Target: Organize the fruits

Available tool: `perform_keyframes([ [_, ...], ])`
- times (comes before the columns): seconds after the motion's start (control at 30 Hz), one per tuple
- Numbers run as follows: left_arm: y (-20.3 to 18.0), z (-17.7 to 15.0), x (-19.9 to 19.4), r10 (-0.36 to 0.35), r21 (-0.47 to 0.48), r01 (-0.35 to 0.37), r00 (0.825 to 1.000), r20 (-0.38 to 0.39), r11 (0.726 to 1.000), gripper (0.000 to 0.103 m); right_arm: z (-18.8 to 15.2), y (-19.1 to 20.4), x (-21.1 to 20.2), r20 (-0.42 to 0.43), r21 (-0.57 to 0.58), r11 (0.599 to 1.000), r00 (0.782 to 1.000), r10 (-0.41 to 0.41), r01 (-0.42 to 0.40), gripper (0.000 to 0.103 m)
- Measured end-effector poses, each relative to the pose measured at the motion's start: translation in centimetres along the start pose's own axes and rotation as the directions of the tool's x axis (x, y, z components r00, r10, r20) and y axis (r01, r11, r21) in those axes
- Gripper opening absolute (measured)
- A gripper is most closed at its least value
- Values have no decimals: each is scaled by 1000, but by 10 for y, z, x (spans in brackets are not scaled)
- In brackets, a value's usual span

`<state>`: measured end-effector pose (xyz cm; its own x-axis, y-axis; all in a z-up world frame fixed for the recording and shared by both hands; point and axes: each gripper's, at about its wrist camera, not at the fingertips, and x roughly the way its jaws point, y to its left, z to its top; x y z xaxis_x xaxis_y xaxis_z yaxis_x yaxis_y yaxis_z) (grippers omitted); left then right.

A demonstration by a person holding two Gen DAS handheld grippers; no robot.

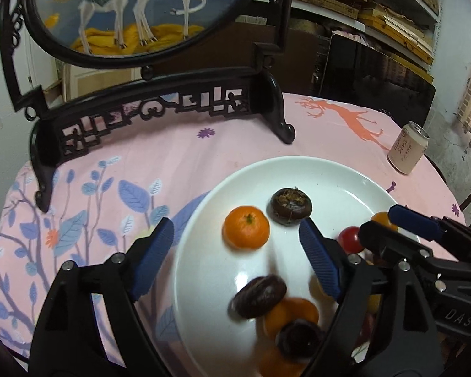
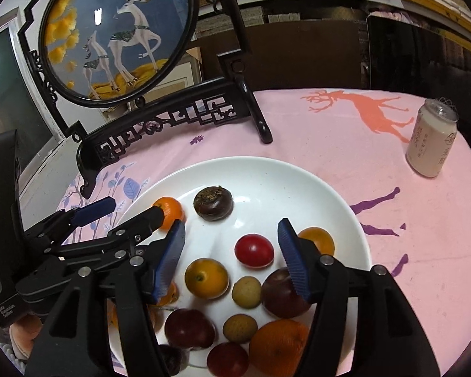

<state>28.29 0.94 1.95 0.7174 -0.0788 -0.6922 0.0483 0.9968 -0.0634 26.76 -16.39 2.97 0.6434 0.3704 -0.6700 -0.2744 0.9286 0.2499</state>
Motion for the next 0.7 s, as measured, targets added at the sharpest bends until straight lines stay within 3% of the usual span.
perform_keyframes([
  [0.2, -12, -7, -31, 97, 45, -100, 993, 70, 994, 85, -9, 3, -25, 20, 10, 1000, 1000, -5, 5, 62],
  [0.33, -18, -15, -57, 114, 44, -119, 988, 102, 992, 94, -17, 6, -48, 43, 13, 1000, 999, -8, 7, 63],
  [0.6, -27, -70, -94, 99, 71, -107, 989, 107, 992, 96, -64, 11, -88, 88, 6, 1000, 996, -6, 5, 65],
  [0.67, -32, -85, -101, 92, 95, -102, 990, 103, 990, 96, -76, 12, -96, 109, 0, 1000, 994, -10, 10, 75],
  [0.7, -34, -91, -104, 93, 103, -104, 990, 108, 989, 96, -84, 13, -102, 129, -5, 1000, 992, -18, 19, 88],
])
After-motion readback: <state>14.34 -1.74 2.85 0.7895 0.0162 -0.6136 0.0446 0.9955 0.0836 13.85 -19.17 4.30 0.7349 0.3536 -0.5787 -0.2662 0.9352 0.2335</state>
